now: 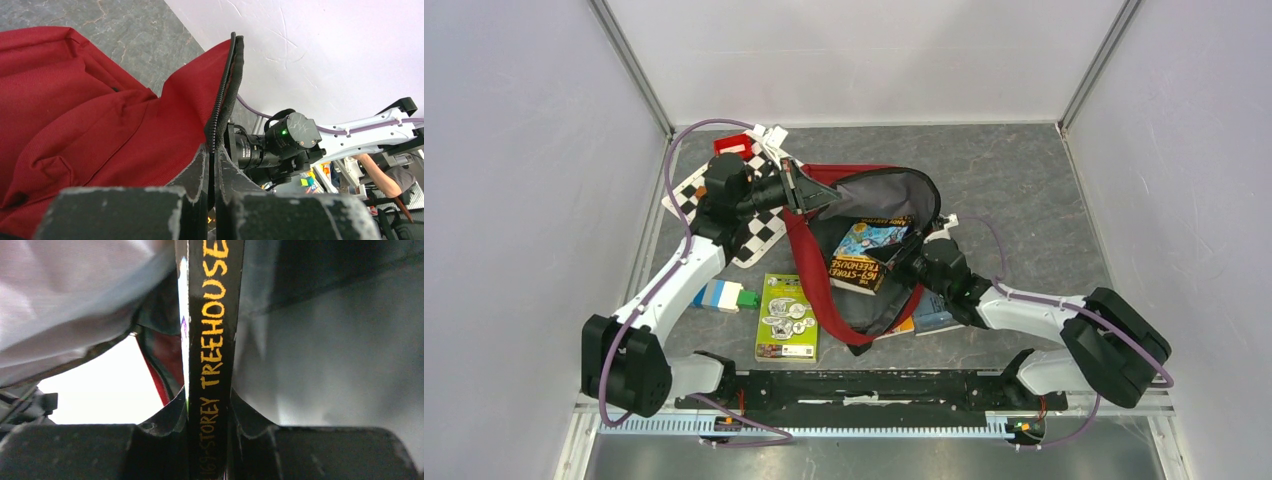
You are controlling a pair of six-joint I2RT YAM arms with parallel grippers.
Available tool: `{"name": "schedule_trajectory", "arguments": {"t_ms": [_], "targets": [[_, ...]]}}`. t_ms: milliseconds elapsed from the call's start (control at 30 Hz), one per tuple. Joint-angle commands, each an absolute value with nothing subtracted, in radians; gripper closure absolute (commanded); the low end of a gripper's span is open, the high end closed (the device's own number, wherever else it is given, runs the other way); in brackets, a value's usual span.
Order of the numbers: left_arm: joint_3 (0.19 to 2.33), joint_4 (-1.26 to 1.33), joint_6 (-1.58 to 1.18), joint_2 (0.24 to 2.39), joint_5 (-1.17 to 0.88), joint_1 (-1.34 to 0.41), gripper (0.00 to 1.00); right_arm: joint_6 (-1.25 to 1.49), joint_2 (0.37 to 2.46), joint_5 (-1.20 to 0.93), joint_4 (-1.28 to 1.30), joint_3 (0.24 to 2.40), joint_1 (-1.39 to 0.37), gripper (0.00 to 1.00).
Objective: Pack the student bag
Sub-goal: Place the book in the student bag.
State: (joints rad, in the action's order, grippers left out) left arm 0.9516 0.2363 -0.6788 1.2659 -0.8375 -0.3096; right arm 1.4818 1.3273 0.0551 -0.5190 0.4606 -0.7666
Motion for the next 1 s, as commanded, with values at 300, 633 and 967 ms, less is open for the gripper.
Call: {"name": "schedule_trajectory", "arguments": {"t_ms": [300, 633, 967], "targets": [[0.975, 0.240, -0.724, 1.251, -0.800, -0.309, 0.98, 1.500, 1.452, 0.227, -0.691, 0.566, -0.738, 1.00], [0.968, 0.333, -0.871, 1.267, -0.731, -0.308, 0.98, 1.571, 1.582, 0.270, -0.655, 0.565, -0.743, 1.00], [0.913, 0.347, -0.900, 1.257, -0.718, -0.308, 0.98, 1.618, 1.648, 0.369, -0.672, 0.653, -0.735, 1.00]]}}
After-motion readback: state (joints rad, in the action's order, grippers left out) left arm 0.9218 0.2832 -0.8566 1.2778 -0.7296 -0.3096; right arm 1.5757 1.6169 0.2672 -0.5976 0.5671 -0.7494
